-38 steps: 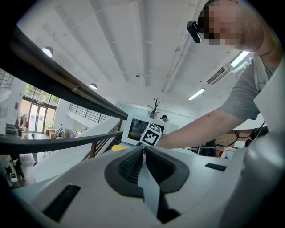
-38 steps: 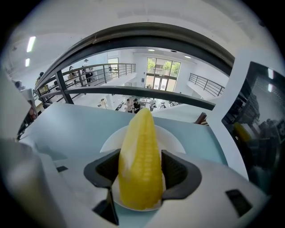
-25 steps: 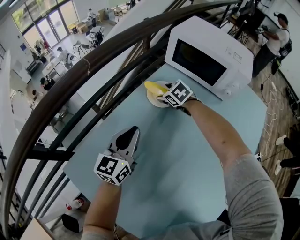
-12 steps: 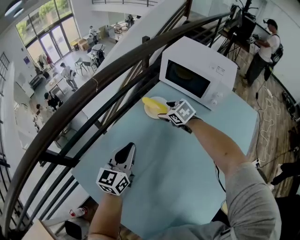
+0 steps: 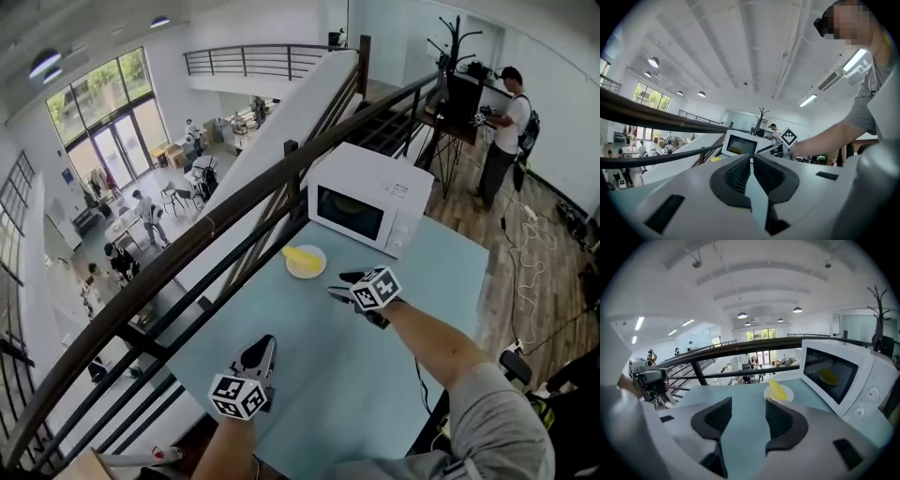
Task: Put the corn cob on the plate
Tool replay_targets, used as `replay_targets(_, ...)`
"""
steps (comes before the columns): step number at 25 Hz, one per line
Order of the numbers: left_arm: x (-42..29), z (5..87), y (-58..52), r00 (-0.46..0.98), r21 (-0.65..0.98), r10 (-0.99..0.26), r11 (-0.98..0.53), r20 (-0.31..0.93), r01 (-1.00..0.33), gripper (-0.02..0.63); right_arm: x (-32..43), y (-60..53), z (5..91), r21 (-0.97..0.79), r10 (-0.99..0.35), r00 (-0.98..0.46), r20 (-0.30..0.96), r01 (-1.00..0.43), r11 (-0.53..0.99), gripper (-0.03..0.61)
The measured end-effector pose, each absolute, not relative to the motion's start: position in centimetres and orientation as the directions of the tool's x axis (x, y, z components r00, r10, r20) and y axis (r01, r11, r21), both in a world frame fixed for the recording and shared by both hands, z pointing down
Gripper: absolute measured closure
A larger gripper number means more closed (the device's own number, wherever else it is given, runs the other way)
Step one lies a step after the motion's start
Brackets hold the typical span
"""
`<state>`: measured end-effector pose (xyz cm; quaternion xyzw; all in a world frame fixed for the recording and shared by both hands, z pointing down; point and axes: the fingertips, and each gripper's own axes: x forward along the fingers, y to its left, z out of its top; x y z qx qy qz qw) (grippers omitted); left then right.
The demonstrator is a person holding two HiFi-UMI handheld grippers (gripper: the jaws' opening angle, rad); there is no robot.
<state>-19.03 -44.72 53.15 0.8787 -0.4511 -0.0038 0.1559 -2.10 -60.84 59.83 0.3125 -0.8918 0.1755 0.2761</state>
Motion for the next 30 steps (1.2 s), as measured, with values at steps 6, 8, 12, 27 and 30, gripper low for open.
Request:
replay_targets(6,-16.3,49.5,-39.0,0.601,0.264,-0.787,-0.555,0.139,-0.789,0.577,0.6,-54.5,53.3,-0.188,-0.502,-0.713,0.490,-0.648,0.738,0.417)
replay_targets(8,-16.4,48.2,-36.8,0.594,0.255,-0.791,-0.549,0.147,-0.796,0.577,1.0,-52.0,51.6,-0.200,-0.509,-0.731,0.455,-0.640,0.741,0.446)
replay_targets(12,-14.7,47.5,-32.7,0.563,0.246,-0.810,-0.519,0.165,-0.819,0.577,4.2,-46.9,50.7,-0.175,-0.502,-0.755,0.422,-0.611,0.772,0.515)
replay_targets(27,-8.2,43.1,-15.9,0.426,0.213,-0.888,-0.389,0.172,-0.896,0.577,10.6,-27.6,47.6,-0.214,-0.414,-0.863,0.290,-0.480,0.851,0.558)
replay_targets(30,-7.6,41.6,-14.0,0.424,0.207,-0.893,-0.392,0.147,-0.897,0.577,11.2,-25.0,46.4,-0.218,-0.408,-0.870,0.276,-0.470,0.855,0.560)
